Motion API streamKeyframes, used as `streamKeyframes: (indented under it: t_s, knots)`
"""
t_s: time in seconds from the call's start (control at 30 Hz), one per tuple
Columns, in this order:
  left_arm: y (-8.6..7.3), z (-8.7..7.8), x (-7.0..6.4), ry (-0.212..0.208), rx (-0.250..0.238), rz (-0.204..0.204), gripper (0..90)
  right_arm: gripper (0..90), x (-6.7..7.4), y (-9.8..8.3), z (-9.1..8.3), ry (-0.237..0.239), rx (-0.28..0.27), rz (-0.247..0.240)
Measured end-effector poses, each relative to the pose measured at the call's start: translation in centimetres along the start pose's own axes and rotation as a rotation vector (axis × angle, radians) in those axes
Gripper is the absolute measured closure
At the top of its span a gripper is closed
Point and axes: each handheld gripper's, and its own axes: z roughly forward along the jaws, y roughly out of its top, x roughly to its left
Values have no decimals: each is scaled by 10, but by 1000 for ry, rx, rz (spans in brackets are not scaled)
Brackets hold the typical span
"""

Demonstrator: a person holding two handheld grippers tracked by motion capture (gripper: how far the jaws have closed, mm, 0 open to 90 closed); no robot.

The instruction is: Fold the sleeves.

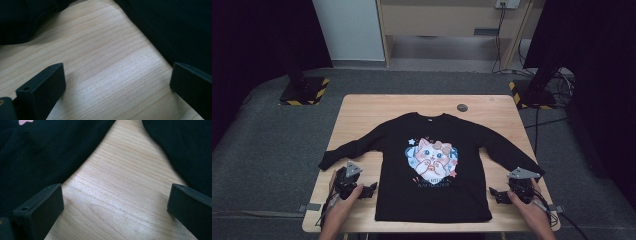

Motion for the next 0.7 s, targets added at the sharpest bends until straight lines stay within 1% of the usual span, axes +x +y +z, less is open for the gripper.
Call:
streamKeyframes:
  t_s: [0.3,0.4,0.43,0.5,0.57,0.7]
  knots:
    - [-3,-3,-2,18,0,-18,0,6,2,-1,-2,-13,1,17]
    - [-4,-4,-3,24,0,-25,0,35,2,-2,-4,-18,1,24]
    - [-4,-4,-3,26,0,-27,0,66,2,-2,-5,-17,1,21]
    - [-4,-4,-3,26,0,-27,0,67,2,-2,-8,-27,-4,29]
    - [-4,-4,-3,28,0,-29,0,79,1,0,-13,-23,-20,44]
    - [-4,-4,-3,28,1,-29,0,104,-3,6,-21,-45,-25,36]
